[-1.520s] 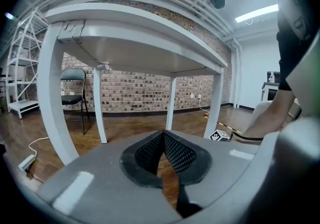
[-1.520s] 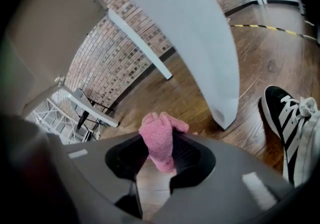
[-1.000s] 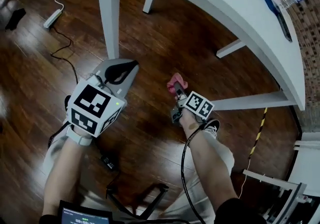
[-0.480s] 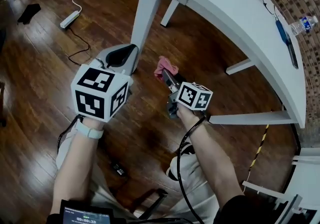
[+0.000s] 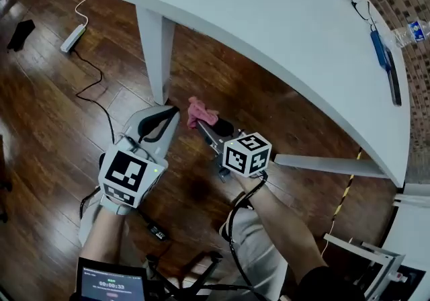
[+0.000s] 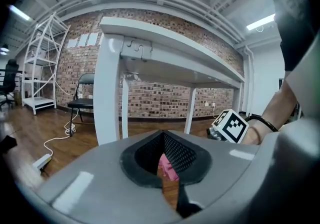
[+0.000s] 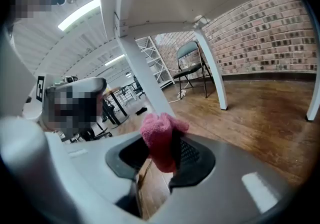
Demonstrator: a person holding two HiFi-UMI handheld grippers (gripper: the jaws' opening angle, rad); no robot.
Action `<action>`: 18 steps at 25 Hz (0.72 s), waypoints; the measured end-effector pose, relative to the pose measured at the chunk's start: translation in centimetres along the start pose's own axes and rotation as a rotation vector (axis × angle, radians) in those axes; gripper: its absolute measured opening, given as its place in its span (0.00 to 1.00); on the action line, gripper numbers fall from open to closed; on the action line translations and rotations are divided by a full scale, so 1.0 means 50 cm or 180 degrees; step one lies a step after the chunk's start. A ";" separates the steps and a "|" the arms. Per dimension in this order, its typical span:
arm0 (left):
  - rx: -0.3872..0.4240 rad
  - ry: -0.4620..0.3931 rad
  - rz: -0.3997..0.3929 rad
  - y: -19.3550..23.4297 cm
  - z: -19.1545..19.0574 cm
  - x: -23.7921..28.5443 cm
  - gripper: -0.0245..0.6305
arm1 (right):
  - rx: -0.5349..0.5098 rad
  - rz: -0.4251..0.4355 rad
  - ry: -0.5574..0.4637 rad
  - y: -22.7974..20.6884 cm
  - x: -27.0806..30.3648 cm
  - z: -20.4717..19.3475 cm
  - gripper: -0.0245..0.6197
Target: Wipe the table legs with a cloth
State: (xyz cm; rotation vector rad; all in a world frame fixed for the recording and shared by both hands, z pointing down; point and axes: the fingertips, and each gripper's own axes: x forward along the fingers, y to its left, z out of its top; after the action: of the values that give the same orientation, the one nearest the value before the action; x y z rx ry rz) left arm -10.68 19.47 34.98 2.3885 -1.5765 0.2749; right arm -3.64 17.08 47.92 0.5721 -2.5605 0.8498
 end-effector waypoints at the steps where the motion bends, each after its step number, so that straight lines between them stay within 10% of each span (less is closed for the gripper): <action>1: -0.0034 0.0005 0.0008 0.003 -0.006 -0.002 0.04 | 0.0002 0.0016 0.0033 0.005 -0.006 -0.007 0.22; 12: -0.0122 0.0216 0.0166 -0.131 -0.070 -0.115 0.04 | -0.0330 0.0344 0.0175 0.010 -0.034 -0.128 0.22; 18: 0.0048 -0.0108 0.0124 -0.173 -0.023 -0.176 0.04 | -0.0452 0.0306 -0.0161 0.101 -0.102 -0.112 0.22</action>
State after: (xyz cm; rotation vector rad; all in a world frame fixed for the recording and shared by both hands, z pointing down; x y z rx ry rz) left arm -6.15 30.73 32.43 2.3882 -1.6431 0.2561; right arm -0.56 25.64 47.30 0.4360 -2.6864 0.6848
